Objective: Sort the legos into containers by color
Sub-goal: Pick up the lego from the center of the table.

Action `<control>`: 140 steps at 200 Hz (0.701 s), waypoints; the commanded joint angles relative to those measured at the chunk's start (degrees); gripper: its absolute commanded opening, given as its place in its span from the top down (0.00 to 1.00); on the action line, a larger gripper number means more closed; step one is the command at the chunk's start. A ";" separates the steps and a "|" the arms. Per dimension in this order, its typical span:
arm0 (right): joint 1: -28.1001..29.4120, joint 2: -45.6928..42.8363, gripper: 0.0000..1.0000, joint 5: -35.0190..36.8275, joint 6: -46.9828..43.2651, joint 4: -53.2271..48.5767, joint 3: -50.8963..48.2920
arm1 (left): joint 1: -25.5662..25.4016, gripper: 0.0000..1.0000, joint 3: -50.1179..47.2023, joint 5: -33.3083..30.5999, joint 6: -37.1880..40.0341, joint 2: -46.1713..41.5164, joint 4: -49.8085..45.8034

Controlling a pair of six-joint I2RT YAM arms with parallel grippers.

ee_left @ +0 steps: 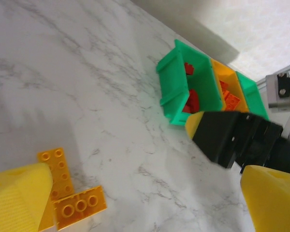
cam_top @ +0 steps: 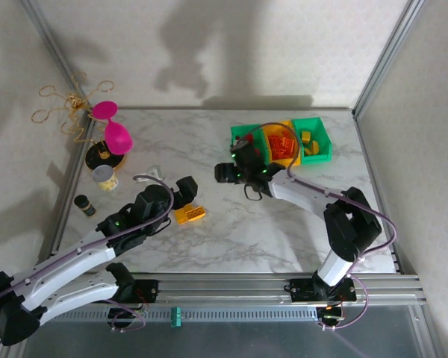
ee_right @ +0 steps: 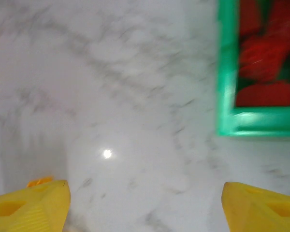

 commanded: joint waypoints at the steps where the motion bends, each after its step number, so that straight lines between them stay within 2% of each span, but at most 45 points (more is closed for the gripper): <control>1: 3.91 2.45 0.18 -2.37 -0.92 3.01 -0.10 | 0.59 0.00 -1.53 -4.15 -4.08 -3.34 -5.10; 56: 12.48 12.48 0.22 -1.87 -3.95 2.47 8.02 | 0.68 0.00 -2.54 -7.09 -7.14 -9.51 -11.54; 140: 14.38 25.28 0.30 1.84 -5.48 -2.71 19.98 | 0.90 0.00 -2.58 -9.50 -9.03 -12.90 -14.69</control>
